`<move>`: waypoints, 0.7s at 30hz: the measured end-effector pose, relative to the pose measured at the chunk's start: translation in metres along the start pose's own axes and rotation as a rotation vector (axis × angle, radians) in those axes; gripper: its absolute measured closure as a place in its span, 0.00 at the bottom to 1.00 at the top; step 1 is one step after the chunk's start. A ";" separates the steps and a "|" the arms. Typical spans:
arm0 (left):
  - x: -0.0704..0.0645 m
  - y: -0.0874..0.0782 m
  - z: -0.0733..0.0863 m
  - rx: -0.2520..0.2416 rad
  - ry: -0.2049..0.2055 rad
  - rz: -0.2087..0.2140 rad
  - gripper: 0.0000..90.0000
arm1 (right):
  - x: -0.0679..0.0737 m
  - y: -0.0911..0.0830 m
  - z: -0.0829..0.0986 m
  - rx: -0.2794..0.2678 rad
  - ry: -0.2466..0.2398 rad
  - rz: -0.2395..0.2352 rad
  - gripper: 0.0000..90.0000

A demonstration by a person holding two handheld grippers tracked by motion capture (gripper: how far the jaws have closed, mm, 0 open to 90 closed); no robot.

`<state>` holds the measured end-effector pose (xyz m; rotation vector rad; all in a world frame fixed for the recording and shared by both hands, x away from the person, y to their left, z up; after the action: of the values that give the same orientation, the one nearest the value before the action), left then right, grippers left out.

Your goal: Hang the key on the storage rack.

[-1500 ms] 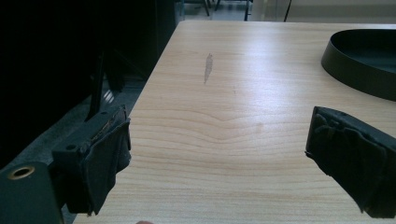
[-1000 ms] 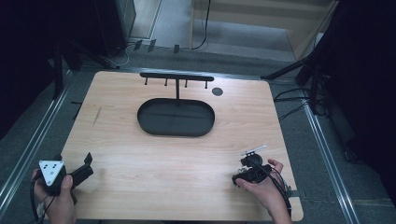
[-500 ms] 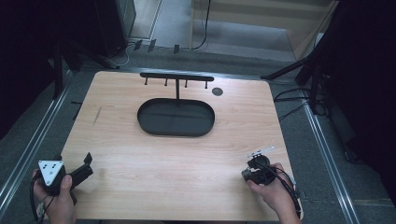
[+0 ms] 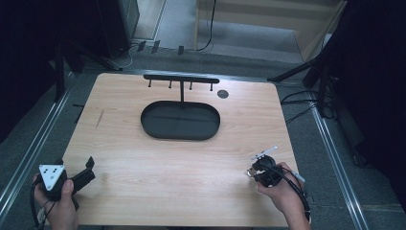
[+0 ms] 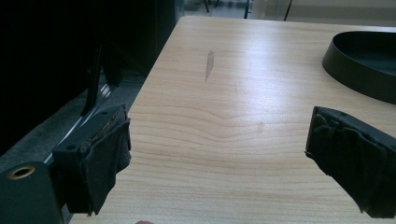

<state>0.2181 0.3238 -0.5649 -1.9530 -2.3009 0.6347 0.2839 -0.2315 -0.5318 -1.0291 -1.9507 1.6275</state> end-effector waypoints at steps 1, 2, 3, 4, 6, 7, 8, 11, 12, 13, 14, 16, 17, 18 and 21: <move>0.000 0.000 0.000 0.002 -0.002 0.000 0.08 | -0.001 -0.005 -0.007 -0.001 -0.030 0.011 0.98; 0.000 0.000 0.000 0.002 -0.003 0.000 0.08 | -0.001 -0.008 -0.009 0.000 -0.034 0.016 0.98; 0.000 0.000 0.000 0.002 -0.003 0.000 0.08 | -0.001 -0.008 -0.009 0.000 -0.034 0.016 0.98; 0.001 0.000 0.000 0.001 -0.006 0.001 0.08 | -0.002 -0.011 -0.012 0.000 -0.043 0.021 0.98; 0.001 0.000 0.000 0.002 -0.009 0.000 0.08 | -0.004 -0.020 -0.023 0.002 -0.071 0.034 0.98; 0.001 0.000 0.000 0.002 -0.009 0.000 0.08 | -0.004 -0.020 -0.023 0.002 -0.071 0.034 0.98; 0.001 0.000 0.000 0.003 -0.011 0.000 0.08 | -0.006 -0.028 -0.032 0.001 -0.083 0.049 0.98; 0.002 0.001 0.000 0.004 -0.017 0.000 0.08 | -0.007 -0.037 -0.044 0.002 -0.097 0.061 0.98; 0.002 0.001 0.000 0.004 -0.017 0.000 0.08 | -0.007 -0.037 -0.044 0.002 -0.097 0.061 0.98; 0.002 0.001 0.000 0.004 -0.018 -0.002 0.08 | -0.008 -0.043 -0.053 -0.004 -0.100 0.066 0.98; 0.002 0.001 0.000 0.004 -0.019 -0.002 0.08 | -0.008 -0.047 -0.058 -0.005 -0.100 0.070 0.98; 0.001 0.001 0.000 0.005 -0.018 -0.005 0.08 | -0.008 -0.052 -0.069 -0.009 -0.106 0.079 0.98; 0.001 0.001 0.000 0.005 -0.018 -0.006 0.08 | -0.008 -0.055 -0.074 -0.010 -0.110 0.085 0.98; 0.001 0.001 0.000 0.005 -0.018 -0.006 0.08 | -0.008 -0.057 -0.079 -0.012 -0.113 0.087 0.98; 0.002 0.001 0.000 0.005 -0.018 -0.010 0.08 | -0.007 -0.062 -0.096 -0.018 -0.119 0.089 0.98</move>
<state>0.2185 0.3256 -0.5652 -1.9406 -2.3160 0.6590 0.3386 -0.1767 -0.4480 -1.0624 -2.0250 1.7595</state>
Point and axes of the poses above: each handheld gripper's, and its own axes: y roughly forward along the jaws, z roughly out of its underside, x roughly to its left, the point moved 4 cm from there along y, roughly forward along the jaws, and after that the axes turned 10 degrees about -y, right-handed, at the moved point
